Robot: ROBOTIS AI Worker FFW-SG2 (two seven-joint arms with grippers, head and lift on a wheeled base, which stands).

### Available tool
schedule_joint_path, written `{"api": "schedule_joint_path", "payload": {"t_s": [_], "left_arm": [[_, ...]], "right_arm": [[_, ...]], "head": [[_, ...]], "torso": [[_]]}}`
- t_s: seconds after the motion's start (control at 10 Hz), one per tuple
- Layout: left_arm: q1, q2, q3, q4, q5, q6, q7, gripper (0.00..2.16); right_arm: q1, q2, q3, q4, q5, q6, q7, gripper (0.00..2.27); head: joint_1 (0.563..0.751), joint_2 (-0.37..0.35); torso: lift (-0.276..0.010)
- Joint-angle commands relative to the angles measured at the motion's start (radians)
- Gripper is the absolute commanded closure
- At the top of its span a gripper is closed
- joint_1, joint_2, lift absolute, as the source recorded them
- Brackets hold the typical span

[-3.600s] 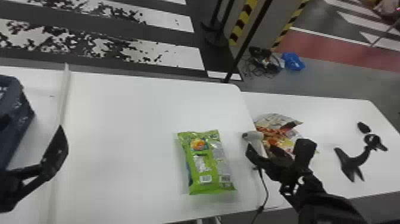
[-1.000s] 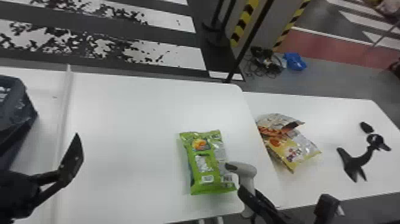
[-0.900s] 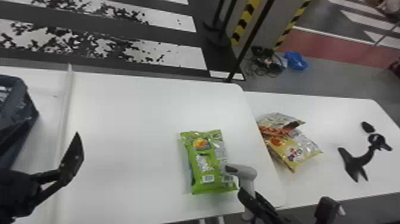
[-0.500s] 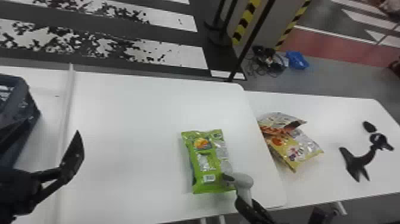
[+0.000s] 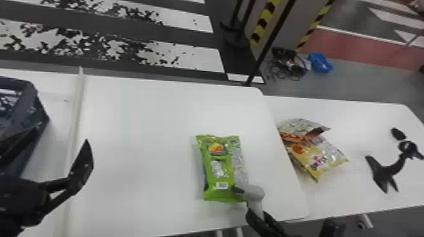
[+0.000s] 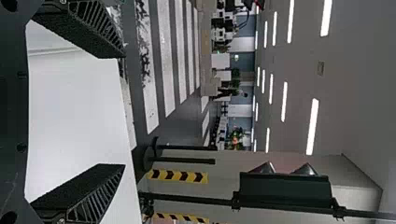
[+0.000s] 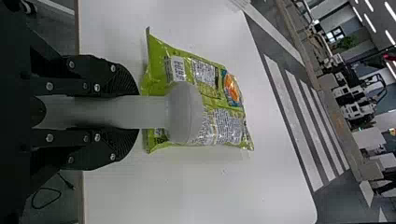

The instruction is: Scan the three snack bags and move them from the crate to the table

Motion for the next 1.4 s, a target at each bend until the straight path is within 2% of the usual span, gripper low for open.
{"api": "schedule_joint_path", "payload": {"t_s": [0.0,0.2,0.4,0.6,0.8,0.9,1.0,1.2,1.3], "left_arm": [[-0.003,-0.003,0.006,0.000,0.000,0.000,0.000,0.03],[-0.005,-0.003,0.009,-0.001,0.000,0.003,0.000,0.03],[-0.005,-0.003,0.009,-0.006,-0.001,0.006,0.000,0.03],[-0.023,0.005,-0.002,-0.015,-0.018,0.028,-0.005,0.03],[-0.026,0.008,-0.014,-0.021,-0.032,0.064,-0.006,0.03],[-0.028,0.009,-0.015,-0.021,-0.032,0.074,-0.006,0.03],[-0.026,0.011,-0.015,-0.020,-0.035,0.077,-0.005,0.03],[-0.023,0.011,-0.015,-0.017,-0.044,0.083,-0.002,0.03],[-0.021,0.011,-0.018,-0.017,-0.049,0.092,-0.002,0.03]], "right_arm": [[0.003,-0.005,-0.026,-0.012,-0.037,0.004,0.003,2.24],[-0.033,-0.007,-0.098,-0.061,-0.079,0.096,0.003,2.24],[-0.149,-0.014,-0.150,-0.089,-0.079,0.228,-0.025,2.24],[-0.275,-0.040,-0.148,-0.057,0.004,0.252,-0.109,2.24],[-0.438,-0.083,-0.130,0.101,0.091,0.301,-0.147,2.24],[-0.504,-0.109,-0.116,0.209,0.099,0.301,-0.149,2.24],[-0.568,-0.117,-0.092,0.299,0.141,0.289,-0.150,2.24],[-0.662,-0.157,-0.046,0.474,0.165,0.203,-0.158,2.24],[-0.681,-0.161,-0.039,0.511,0.176,0.166,-0.160,2.24]], "head": [[0.695,-0.301],[0.695,-0.316],[0.695,-0.341],[0.695,-0.350],[0.695,-0.350],[0.695,-0.350],[0.695,-0.350],[0.695,-0.350],[0.695,-0.350]], "torso": [[-0.062],[-0.062],[-0.062],[-0.062],[-0.062],[-0.062],[-0.062],[-0.062],[-0.062]]}}
